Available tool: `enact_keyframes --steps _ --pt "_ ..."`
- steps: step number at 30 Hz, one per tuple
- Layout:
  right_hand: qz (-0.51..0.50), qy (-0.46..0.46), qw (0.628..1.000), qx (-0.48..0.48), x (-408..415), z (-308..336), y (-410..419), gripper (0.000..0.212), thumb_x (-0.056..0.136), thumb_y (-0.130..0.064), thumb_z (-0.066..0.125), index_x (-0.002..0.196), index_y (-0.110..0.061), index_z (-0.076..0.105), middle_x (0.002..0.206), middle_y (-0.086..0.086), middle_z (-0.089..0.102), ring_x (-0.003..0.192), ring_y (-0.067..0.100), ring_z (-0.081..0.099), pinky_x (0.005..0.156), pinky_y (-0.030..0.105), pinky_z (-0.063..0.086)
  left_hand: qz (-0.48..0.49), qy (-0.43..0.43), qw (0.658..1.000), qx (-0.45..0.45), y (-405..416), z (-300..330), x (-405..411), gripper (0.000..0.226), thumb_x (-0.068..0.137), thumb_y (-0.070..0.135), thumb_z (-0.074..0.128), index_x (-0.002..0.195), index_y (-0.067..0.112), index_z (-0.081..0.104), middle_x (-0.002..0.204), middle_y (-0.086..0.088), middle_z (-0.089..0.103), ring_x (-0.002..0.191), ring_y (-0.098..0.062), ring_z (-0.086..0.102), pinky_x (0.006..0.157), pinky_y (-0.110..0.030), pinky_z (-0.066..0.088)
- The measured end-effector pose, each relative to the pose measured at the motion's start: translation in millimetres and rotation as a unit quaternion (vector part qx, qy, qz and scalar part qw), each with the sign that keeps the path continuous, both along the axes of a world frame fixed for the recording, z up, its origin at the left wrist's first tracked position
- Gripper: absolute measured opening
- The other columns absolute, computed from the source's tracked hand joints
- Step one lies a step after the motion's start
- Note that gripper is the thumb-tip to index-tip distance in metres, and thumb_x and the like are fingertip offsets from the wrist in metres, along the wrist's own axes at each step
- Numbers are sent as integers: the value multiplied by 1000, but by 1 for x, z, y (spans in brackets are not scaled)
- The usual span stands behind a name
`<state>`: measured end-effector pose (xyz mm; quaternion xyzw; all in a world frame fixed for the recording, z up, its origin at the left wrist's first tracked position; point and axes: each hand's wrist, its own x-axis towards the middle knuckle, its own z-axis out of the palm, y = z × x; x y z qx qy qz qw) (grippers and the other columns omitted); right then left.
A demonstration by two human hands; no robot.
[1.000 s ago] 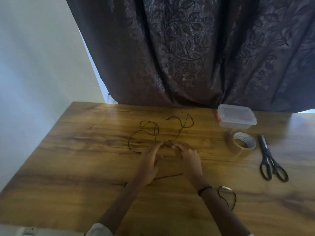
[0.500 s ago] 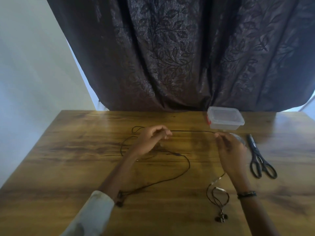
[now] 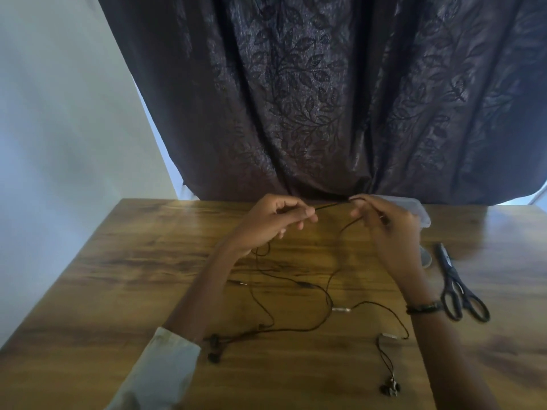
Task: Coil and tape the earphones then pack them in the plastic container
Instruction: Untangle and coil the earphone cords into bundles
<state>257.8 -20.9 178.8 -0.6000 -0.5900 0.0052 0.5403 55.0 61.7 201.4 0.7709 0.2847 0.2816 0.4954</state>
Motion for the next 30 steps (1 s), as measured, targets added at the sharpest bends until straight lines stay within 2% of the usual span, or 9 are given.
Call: enact_keyframes --steps 3,6,9,13,18,22,25,27,30 --pt "-95 52 994 -16 21 0 -6 17 95 -12 56 103 -17 70 76 -8 66 66 -6 62 59 3 42 -16 1 999 -48 -1 1 -14 25 93 26 56 96 7 71 64 6 55 51 -2 44 52 -16 40" --pt "-159 0 979 -130 38 -4 -16 20 95 -16 56 111 -20 68 99 10 71 75 14 62 64 18 41 -6 2 997 -82 -3 4 -21 25 91 26 58 98 5 71 63 7 55 51 -2 44 53 -16 40" --pt "-16 -42 983 -178 18 7 -24 52 88 -25 65 137 -21 49 126 3 58 93 12 60 79 26 49 -2 -2 995 -103 -9 10 -15 24 90 26 60 97 6 71 63 7 56 49 -2 41 50 -16 38" --pt "196 -65 964 -169 -33 16 -19 33 89 -25 63 121 -28 58 92 -3 71 81 4 67 69 15 51 -5 -3 994 -105 -18 19 -3 22 90 24 61 94 7 72 62 7 56 49 -2 41 47 -15 37" --pt "134 65 977 -153 -23 14 -16 45 92 11 46 91 -31 62 63 -12 68 62 -4 63 56 8 47 -10 1 994 -109 -22 23 -14 24 91 22 60 100 3 71 63 5 55 51 -2 44 52 -15 40" --pt "63 252 955 -144 3 6 -22 21 99 -15 48 93 -12 67 68 1 71 58 6 58 50 14 40 -11 18 991 -130 -23 20 -28 25 90 22 60 103 3 71 62 5 54 53 -2 46 54 -15 43" --pt "21 144 934 -325 17 2 -27 30 91 -15 62 120 -5 60 105 9 68 78 11 58 66 15 45 3 12 989 -146 -26 19 -29 24 90 22 61 102 5 72 63 6 54 52 -3 46 54 -17 43" --pt "-13 -16 896 -443 20 2 -34 94 68 -37 84 144 -12 35 140 13 45 115 24 51 96 31 44 15 -1 988 -156 -28 21 -26 22 89 22 61 100 6 73 62 6 54 50 -2 45 52 -16 42" --pt "1 -138 911 -389 -4 21 -47 116 62 -50 82 152 -25 14 159 -2 11 143 26 16 114 44 24 21 -4 987 -160 -30 26 -24 22 88 23 62 100 7 73 61 8 57 49 -2 44 50 -15 41"
